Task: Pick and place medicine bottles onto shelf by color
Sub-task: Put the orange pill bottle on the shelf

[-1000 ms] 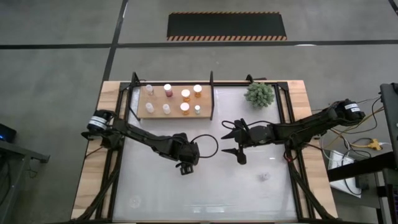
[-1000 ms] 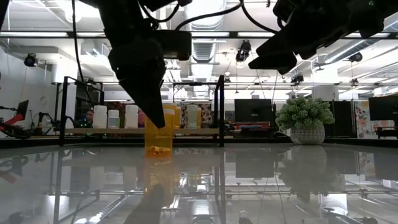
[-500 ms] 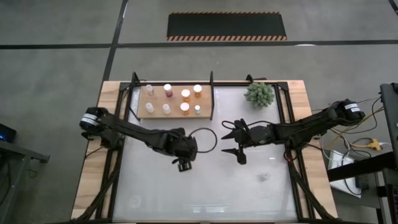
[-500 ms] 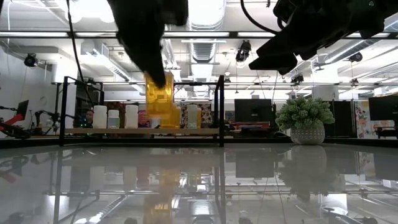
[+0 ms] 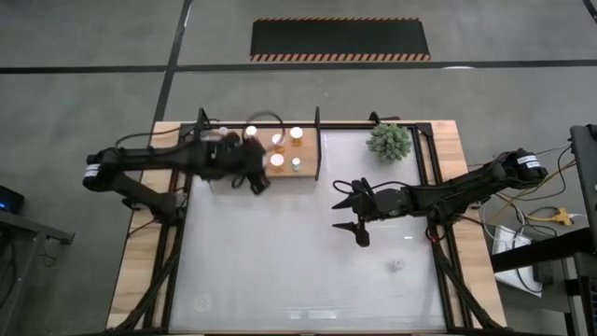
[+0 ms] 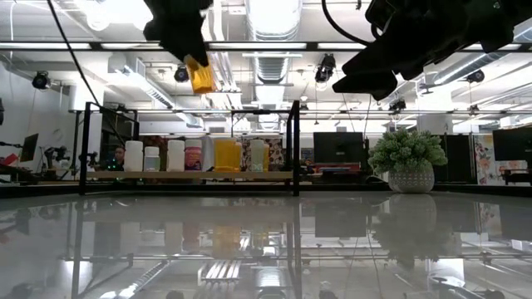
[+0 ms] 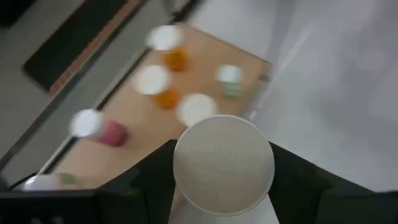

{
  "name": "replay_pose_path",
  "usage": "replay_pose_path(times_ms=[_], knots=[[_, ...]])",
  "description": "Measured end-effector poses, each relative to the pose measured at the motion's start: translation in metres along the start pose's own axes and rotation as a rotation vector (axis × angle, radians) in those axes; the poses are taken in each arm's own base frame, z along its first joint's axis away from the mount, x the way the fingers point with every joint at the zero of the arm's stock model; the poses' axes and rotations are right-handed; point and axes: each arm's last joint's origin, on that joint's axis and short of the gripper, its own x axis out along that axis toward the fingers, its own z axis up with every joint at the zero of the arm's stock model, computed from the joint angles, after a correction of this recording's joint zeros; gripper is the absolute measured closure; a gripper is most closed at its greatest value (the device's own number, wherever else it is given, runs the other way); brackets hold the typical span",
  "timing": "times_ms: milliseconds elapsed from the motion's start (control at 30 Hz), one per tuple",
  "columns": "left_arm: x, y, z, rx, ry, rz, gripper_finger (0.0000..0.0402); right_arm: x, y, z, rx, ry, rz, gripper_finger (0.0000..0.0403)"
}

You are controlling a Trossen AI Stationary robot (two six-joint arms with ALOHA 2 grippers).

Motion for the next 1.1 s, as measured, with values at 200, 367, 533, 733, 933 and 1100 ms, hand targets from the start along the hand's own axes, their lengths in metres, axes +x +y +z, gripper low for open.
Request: replay_pose_path(times_ms=[200,367,533,733,933,1100], knots=[[0.023,0.046,0.007,-0.106,0.059,0.09,0.0212,0.0,0.0,-0.002,0.006,0.006,-0.001,0.0152],[0.051,0.065,0.009,-0.165,0.135,0.14,0.0212,0.002,0.0,-0.004,0.014,0.014,-0.003,0.0154],[0.075,0.069,0.008,-0.168,0.205,0.174,0.0212,0.004,0.0,-0.005,0.013,0.01,-0.002,0.0151],[0.101,0.071,0.006,-0.161,0.273,0.216,0.0212,0.006,0.0,-0.006,0.012,0.014,-0.002,0.0154],[0.118,0.071,0.007,-0.18,0.276,0.232,0.0212,0.006,0.0,-0.006,0.011,0.016,-0.002,0.0152],[0.124,0.07,0.008,-0.206,0.26,0.233,0.0212,0.006,0.0,-0.006,0.011,0.014,-0.002,0.0153]])
